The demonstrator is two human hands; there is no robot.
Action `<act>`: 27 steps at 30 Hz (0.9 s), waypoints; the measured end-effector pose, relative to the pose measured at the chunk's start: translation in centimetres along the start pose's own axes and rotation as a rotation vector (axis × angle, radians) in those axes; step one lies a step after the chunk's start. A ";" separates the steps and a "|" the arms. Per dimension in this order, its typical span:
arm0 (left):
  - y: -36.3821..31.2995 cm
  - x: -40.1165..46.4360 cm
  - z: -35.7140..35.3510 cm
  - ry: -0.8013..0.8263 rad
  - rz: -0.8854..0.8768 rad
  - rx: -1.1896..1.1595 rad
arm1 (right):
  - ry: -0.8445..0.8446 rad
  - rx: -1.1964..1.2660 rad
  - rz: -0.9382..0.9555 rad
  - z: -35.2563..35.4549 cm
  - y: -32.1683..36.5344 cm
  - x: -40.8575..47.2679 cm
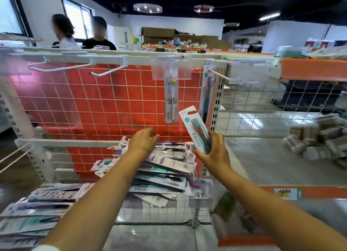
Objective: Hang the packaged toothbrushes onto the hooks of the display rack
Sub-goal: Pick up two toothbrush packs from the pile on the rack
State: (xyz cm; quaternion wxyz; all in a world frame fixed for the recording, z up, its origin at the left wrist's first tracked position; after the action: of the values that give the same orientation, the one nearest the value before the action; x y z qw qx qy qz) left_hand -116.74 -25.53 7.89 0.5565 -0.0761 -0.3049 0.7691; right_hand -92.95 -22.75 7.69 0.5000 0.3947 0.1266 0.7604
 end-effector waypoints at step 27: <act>-1.6 -15.2 3.5 -0.050 -0.278 0.359 | 0.035 0.110 0.015 1.8 6.3 -9.6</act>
State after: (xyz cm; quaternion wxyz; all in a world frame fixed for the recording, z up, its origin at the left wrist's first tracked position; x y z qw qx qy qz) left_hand -111.44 -40.26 8.25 0.6539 0.0858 -0.1846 0.7287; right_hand -94.00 -34.34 8.06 0.4697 0.4088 0.1740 0.7629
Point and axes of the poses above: each hand's wrist, its own x-axis towards the middle knuckle, its own z-axis out of the back of the hand, y = z × x, the point moved 10 cm from there along x, towards the middle knuckle, and after that the axes turned 3 degrees about -x, right-handed, at the moved point
